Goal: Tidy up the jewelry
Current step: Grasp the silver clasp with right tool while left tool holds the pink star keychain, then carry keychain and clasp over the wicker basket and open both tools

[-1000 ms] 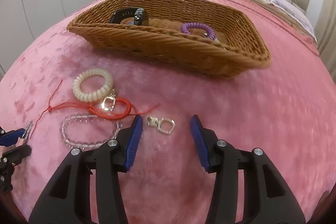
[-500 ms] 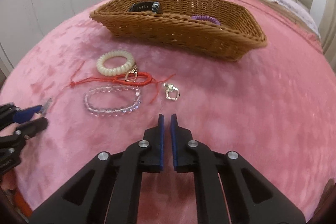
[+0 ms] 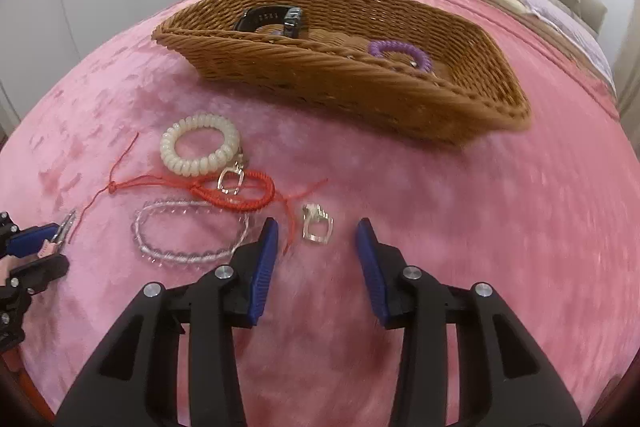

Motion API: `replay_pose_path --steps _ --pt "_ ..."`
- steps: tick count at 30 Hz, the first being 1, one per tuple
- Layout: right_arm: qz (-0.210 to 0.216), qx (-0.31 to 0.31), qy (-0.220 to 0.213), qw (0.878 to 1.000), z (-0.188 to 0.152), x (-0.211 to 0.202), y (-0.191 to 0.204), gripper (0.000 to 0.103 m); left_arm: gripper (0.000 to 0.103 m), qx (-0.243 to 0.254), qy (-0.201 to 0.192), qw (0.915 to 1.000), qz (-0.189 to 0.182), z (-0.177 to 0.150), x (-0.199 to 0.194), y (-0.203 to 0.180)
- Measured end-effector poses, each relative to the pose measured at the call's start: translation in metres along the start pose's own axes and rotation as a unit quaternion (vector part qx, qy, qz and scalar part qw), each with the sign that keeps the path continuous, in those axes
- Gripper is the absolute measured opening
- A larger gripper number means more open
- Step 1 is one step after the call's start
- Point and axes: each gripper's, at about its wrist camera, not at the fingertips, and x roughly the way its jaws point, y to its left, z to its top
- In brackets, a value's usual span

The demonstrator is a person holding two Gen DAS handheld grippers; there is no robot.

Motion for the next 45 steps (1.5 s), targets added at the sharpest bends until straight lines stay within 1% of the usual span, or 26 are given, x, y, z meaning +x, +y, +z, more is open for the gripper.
replay_pose_path --steps 3,5,6,7,10,12,16,20,23,27,32,36,38,43,44,45 --pt "-0.006 -0.022 0.000 1.000 0.009 0.006 0.005 0.036 0.025 0.001 0.000 1.0000 -0.002 0.000 0.001 0.000" --pt "-0.007 -0.032 -0.002 0.999 0.009 0.007 0.009 0.028 0.025 0.002 0.000 1.0000 -0.001 0.001 0.001 0.000" --pt "-0.003 -0.040 -0.005 0.999 0.007 0.005 0.012 0.019 0.025 0.003 0.000 1.0000 -0.001 0.001 0.001 0.000" --pt "-0.001 -0.044 -0.006 0.999 0.005 0.004 0.014 0.015 0.025 0.002 0.000 1.0000 -0.002 0.001 0.001 0.000" --pt "0.016 -0.050 -0.004 0.999 -0.006 -0.005 0.019 0.015 0.025 0.001 0.000 1.0000 -0.003 0.000 0.001 0.000" --pt "0.030 -0.039 0.000 0.999 -0.015 -0.012 0.019 0.015 0.025 0.001 -0.001 1.0000 -0.003 0.000 0.001 -0.001" --pt "0.026 -0.010 0.003 1.000 -0.029 -0.021 0.017 0.015 0.025 0.003 -0.001 1.0000 -0.001 -0.001 0.001 -0.001" --pt "0.005 0.003 -0.003 1.000 -0.035 -0.027 0.024 0.015 0.025 0.006 -0.002 1.0000 0.002 -0.001 0.000 -0.001" --pt "0.019 0.019 -0.014 1.000 -0.043 -0.036 0.025 0.014 0.022 0.011 -0.005 0.9999 0.001 -0.003 -0.002 -0.002" --pt "0.051 0.036 -0.047 0.997 -0.049 -0.054 0.021 0.014 0.021 0.016 -0.014 0.9997 -0.014 -0.003 -0.008 -0.004" --pt "0.070 0.047 -0.081 0.993 -0.047 -0.075 0.015 0.014 0.021 0.019 -0.045 0.9985 -0.026 0.001 -0.022 -0.010" --pt "0.062 0.046 -0.121 0.990 -0.036 -0.101 0.013 0.014 0.021 0.009 -0.075 0.9966 -0.034 0.019 -0.038 -0.011" --pt "0.043 0.045 -0.137 0.989 -0.024 -0.113 0.012 0.014 0.021 0.004 -0.089 0.9954 -0.033 0.034 -0.044 -0.011" --pt "0.007 0.043 -0.181 0.983 0.017 -0.127 0.005 0.014 0.021 0.009 -0.127 0.9915 -0.025 0.095 -0.047 -0.015" --pt "0.004 0.047 -0.186 0.981 0.027 -0.126 0.001 0.014 0.021 0.011 -0.134 0.9905 -0.027 0.112 -0.044 -0.016" --pt "0.005 0.051 -0.188 0.981 0.037 -0.124 -0.003 0.014 0.021 0.013 -0.137 0.9900 -0.029 0.121 -0.042 -0.017"
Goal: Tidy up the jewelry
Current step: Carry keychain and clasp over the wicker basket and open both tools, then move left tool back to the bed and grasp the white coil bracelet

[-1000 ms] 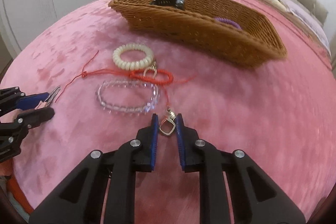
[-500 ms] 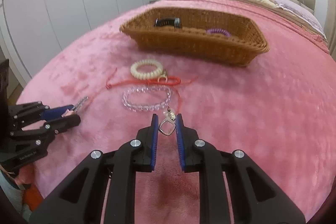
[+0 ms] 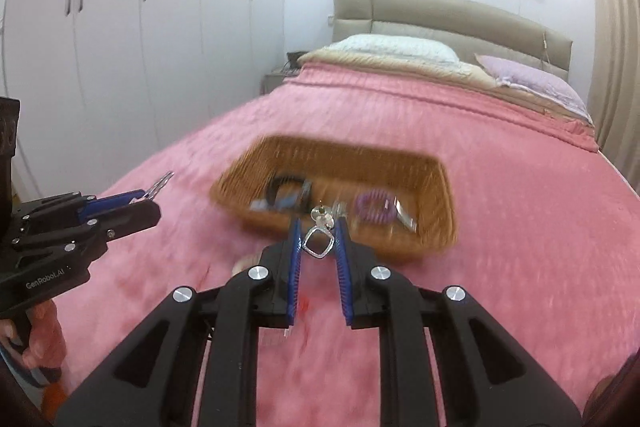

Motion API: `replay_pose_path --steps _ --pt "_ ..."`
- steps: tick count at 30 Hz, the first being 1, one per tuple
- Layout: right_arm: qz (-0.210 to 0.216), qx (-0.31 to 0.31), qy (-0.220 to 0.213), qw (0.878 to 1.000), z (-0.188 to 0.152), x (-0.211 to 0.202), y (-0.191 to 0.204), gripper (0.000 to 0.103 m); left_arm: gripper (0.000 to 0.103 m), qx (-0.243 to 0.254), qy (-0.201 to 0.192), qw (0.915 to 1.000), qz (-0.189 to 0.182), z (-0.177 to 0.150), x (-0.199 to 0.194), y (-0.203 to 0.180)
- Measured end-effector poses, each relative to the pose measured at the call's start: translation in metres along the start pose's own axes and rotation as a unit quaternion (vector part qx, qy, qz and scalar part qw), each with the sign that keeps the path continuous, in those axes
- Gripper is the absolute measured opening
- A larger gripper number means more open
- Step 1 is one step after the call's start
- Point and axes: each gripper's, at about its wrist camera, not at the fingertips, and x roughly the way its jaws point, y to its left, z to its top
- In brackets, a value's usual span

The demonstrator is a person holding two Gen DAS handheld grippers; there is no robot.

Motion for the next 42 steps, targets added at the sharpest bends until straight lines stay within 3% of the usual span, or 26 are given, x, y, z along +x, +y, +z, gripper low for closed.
replay_pose_path --steps 3,8,14,18,23,26,35,42 --pt "-0.007 0.003 -0.005 1.000 0.024 0.022 -0.009 0.014 0.021 0.007 -0.011 0.9999 0.003 0.029 0.030 0.002" --pt "-0.010 0.021 0.014 1.000 0.044 0.070 -0.028 0.014 0.022 -0.013 0.002 0.9999 -0.004 0.050 0.089 0.019" --pt "-0.038 0.014 0.059 0.997 0.033 0.134 -0.038 0.014 0.022 -0.010 0.032 0.9994 0.004 0.040 0.138 0.033" --pt "-0.034 0.035 0.088 0.995 0.018 0.159 -0.047 0.014 0.022 -0.017 0.055 0.9984 0.001 0.029 0.154 0.043" --pt "-0.027 0.055 0.109 0.992 0.013 0.170 -0.055 0.015 0.022 -0.024 0.068 0.9974 -0.006 0.026 0.157 0.046" --pt "-0.016 0.074 0.111 0.991 0.013 0.167 -0.060 0.018 0.032 -0.036 0.064 0.9972 -0.016 0.027 0.150 0.049" --pt "-0.009 0.073 0.086 0.994 0.003 0.113 -0.050 0.024 0.043 -0.051 0.030 0.9970 -0.050 0.022 0.085 0.044" --pt "-0.005 0.081 0.083 0.993 -0.006 0.085 -0.044 0.024 0.044 -0.043 0.065 0.9960 -0.044 -0.007 0.077 0.034"
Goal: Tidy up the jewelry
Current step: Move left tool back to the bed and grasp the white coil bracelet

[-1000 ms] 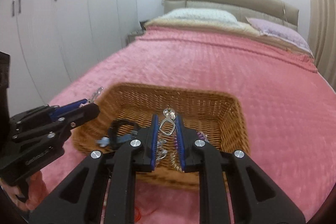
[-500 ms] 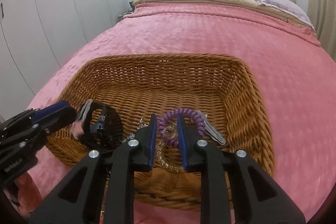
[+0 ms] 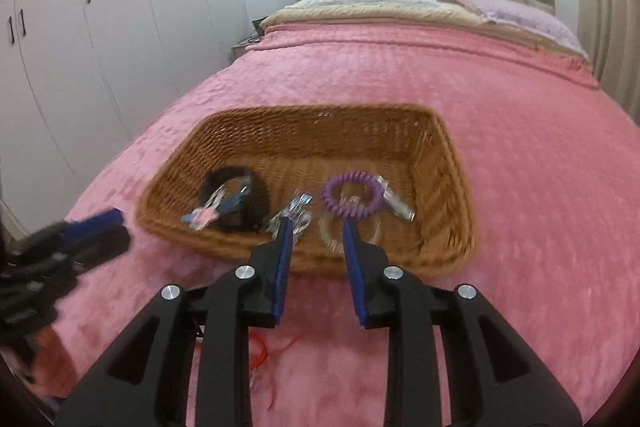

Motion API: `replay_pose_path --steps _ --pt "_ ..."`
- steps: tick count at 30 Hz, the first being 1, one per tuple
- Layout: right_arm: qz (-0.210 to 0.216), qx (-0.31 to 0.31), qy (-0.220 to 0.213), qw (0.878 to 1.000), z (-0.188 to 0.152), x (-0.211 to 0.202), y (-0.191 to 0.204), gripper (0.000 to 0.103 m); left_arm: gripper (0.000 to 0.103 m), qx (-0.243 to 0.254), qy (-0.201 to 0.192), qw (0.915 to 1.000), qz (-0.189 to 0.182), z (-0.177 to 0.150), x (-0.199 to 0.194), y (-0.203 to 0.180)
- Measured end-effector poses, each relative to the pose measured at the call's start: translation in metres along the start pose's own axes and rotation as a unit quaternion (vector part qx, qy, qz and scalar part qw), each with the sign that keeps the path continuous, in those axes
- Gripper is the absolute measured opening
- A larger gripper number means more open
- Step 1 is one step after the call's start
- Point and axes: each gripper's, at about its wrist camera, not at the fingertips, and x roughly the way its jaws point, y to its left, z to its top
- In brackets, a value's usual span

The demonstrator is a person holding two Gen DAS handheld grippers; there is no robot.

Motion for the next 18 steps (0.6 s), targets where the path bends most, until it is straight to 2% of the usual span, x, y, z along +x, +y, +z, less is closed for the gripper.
replay_pose_path --steps 2,4,8,12,18 --pt "0.010 0.002 0.004 1.000 -0.013 -0.011 0.003 0.024 0.044 0.004 0.025 0.9996 0.007 -0.010 0.008 0.001" --pt "0.014 0.002 0.004 1.000 -0.032 -0.023 0.008 0.033 0.044 0.010 0.054 0.9983 0.018 -0.019 0.019 0.001" --pt "0.032 0.010 0.034 0.999 -0.067 -0.024 0.022 0.034 0.043 0.000 0.089 0.9960 0.006 -0.034 0.035 0.008" --pt "0.044 0.002 0.074 0.996 -0.086 -0.010 0.038 0.034 0.043 0.000 0.094 0.9956 0.004 -0.035 0.040 0.011" --pt "0.056 0.005 0.096 0.994 -0.091 -0.005 0.049 0.034 0.042 -0.011 0.115 0.9933 0.009 -0.037 0.059 0.016"
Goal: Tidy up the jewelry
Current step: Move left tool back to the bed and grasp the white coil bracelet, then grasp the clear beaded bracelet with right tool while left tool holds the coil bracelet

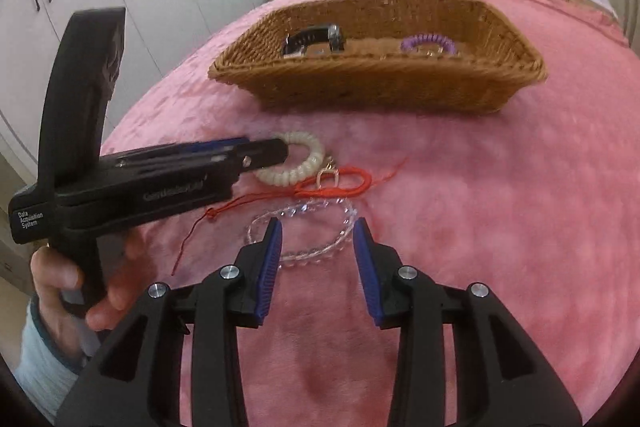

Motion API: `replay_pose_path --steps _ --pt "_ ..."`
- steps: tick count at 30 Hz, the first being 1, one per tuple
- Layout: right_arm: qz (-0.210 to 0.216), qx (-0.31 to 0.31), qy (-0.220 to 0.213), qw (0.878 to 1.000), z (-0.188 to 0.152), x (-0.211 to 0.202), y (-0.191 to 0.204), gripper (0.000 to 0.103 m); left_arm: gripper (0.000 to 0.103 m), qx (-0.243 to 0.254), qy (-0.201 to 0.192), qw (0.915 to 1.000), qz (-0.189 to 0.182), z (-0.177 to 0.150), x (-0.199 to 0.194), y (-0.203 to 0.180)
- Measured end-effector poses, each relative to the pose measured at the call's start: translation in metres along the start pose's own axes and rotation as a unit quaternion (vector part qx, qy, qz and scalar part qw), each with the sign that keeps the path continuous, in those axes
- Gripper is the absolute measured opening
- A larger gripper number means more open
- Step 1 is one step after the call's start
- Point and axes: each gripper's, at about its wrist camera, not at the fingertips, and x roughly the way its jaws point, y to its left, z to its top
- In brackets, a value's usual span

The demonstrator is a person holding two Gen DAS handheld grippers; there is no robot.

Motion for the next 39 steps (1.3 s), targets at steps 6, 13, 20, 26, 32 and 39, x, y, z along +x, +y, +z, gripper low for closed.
replay_pose_path --steps 6,13,20,26,32,39 --pt "-0.041 -0.001 0.014 0.999 -0.002 0.016 0.004 0.034 0.016 0.035 0.002 0.9977 0.058 0.000 0.008 -0.014" --pt "-0.063 -0.024 0.009 0.998 -0.003 0.014 0.011 0.006 0.010 0.003 -0.026 0.9987 0.044 -0.001 -0.016 -0.004" --pt "-0.081 0.029 -0.004 0.996 -0.023 -0.020 -0.034 0.006 0.009 -0.023 -0.042 0.9981 0.038 -0.039 -0.060 0.007" --pt "-0.087 0.058 -0.022 0.994 -0.026 -0.033 -0.064 0.007 0.009 -0.021 -0.064 0.9962 0.055 -0.060 -0.074 0.000" --pt "-0.065 0.066 -0.022 0.995 -0.029 -0.032 -0.067 0.017 0.009 -0.021 -0.064 0.9966 0.049 -0.066 -0.069 0.003" --pt "-0.112 0.029 -0.018 0.993 -0.030 -0.023 -0.052 0.020 0.009 -0.014 -0.069 0.9965 0.045 -0.069 -0.070 0.000"
